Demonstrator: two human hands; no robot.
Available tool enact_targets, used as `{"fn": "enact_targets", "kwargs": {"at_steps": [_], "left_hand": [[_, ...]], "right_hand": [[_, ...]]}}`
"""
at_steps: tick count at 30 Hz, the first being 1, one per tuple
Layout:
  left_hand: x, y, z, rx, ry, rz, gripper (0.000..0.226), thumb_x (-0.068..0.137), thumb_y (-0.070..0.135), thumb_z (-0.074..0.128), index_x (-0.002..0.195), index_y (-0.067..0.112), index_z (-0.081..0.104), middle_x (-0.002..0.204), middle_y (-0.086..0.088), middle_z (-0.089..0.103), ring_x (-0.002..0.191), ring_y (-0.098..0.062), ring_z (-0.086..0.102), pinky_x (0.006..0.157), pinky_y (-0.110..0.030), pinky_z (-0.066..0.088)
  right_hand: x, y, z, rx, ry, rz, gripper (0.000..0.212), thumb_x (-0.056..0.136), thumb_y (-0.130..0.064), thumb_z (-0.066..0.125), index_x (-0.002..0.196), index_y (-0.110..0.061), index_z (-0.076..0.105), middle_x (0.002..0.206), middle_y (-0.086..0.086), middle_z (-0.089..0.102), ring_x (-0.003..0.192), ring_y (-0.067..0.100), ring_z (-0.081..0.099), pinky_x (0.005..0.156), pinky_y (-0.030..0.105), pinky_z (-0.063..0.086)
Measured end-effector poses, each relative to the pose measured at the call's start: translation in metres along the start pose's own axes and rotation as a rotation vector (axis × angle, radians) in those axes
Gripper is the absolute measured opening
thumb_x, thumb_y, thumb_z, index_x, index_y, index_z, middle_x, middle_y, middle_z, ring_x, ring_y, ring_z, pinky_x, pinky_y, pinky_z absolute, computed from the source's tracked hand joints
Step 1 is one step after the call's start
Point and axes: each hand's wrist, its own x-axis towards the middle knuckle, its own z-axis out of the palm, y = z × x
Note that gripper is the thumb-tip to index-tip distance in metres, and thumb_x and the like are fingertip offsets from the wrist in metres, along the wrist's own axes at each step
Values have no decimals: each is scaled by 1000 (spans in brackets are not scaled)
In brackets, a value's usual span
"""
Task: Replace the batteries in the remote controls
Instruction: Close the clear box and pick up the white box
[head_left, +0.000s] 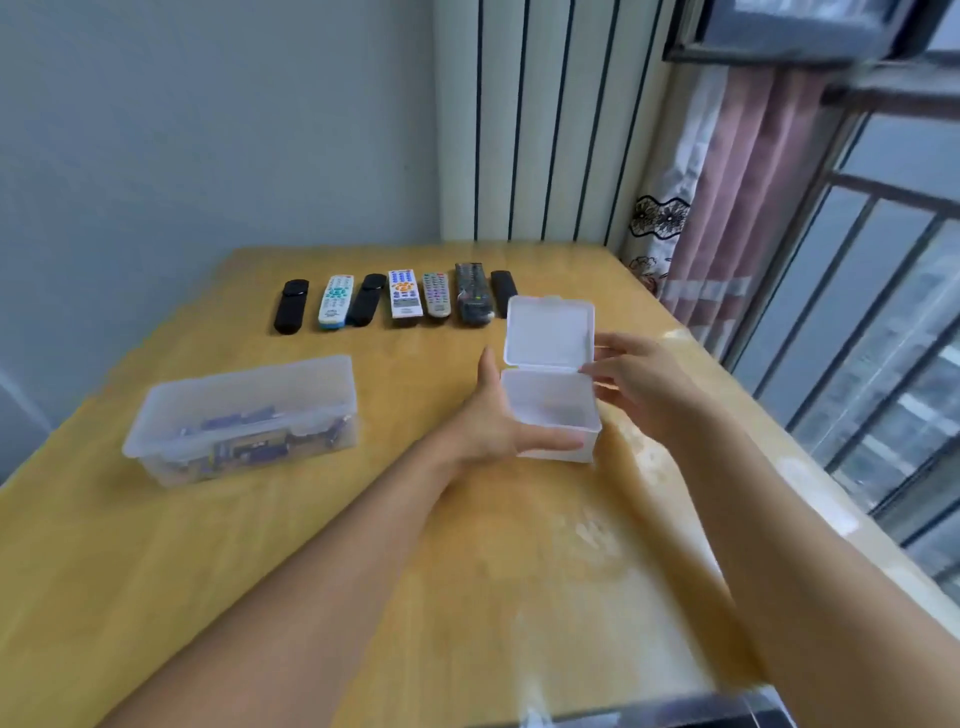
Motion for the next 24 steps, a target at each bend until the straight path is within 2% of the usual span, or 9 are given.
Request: {"fn": "enact_targets", "kwargs": {"at_steps": [2,4,6,9,11,13,18,21,24], "left_hand": [[11,-13,7,41,-32,75,164,58,25,99,150,32,-37,141,8,52,130,-13,51,109,-35,46],[15,-23,9,39,23,104,160,64,18,96,146,38,-40,138,13,54,125,-8,55,108,-32,46],[13,-28,9,58,70,115,155,65,24,96,148,46,-33,134,21,51,117,2,57,101,-23,48],[7,-30,6,110,140,160,140,64,38,95,157,45,-10,145,19,43,126,1,50,103,-22,45],[5,-31,4,201,118,212,121,70,47,89,159,39,8,159,12,32,140,-6,39,114,-29,38],[6,-32,4,255,74,229,106,80,43,83,158,39,11,160,10,32,139,-10,39,113,-30,37],[28,-23,5,339,155,222,97,88,27,78,162,28,14,165,3,28,145,-15,34,109,-19,27],[43,-16,-8,185,201,181,91,78,15,87,156,23,39,148,-3,54,127,-18,57,110,-32,45],[48,-12,-21,226,171,204,80,84,14,82,153,26,44,151,0,52,125,-14,57,105,-27,47]], "right_hand": [[-8,4,-4,-61,-17,-288,40,79,22,52,97,-7,72,98,1,73,91,16,67,76,25,52],[-20,3,-14,-252,-155,-449,49,74,22,48,91,-13,76,112,-7,74,109,7,67,87,20,52],[-31,0,-26,-539,-369,-494,62,69,10,48,110,-27,76,135,-17,63,133,-4,49,107,20,38],[-42,1,-29,-893,-519,-527,62,85,-37,60,145,-46,47,160,-24,30,149,-8,12,118,21,15],[-46,11,-18,-1094,-451,-594,66,96,-65,44,156,-47,21,165,-23,11,152,-4,-2,121,25,11],[-49,21,-6,-1193,-310,-656,63,101,-62,29,158,-42,13,167,-16,10,154,6,-1,122,29,16],[-16,21,5,-1313,-178,-656,57,103,-53,22,159,-41,13,167,-14,16,155,18,8,121,37,26],[9,18,1,-1267,-189,-660,54,105,-48,29,158,-42,19,166,-14,20,155,16,12,116,41,35],[28,19,-4,-1182,-132,-681,50,107,-41,35,156,-38,28,164,-10,27,154,18,16,113,45,39]]}}
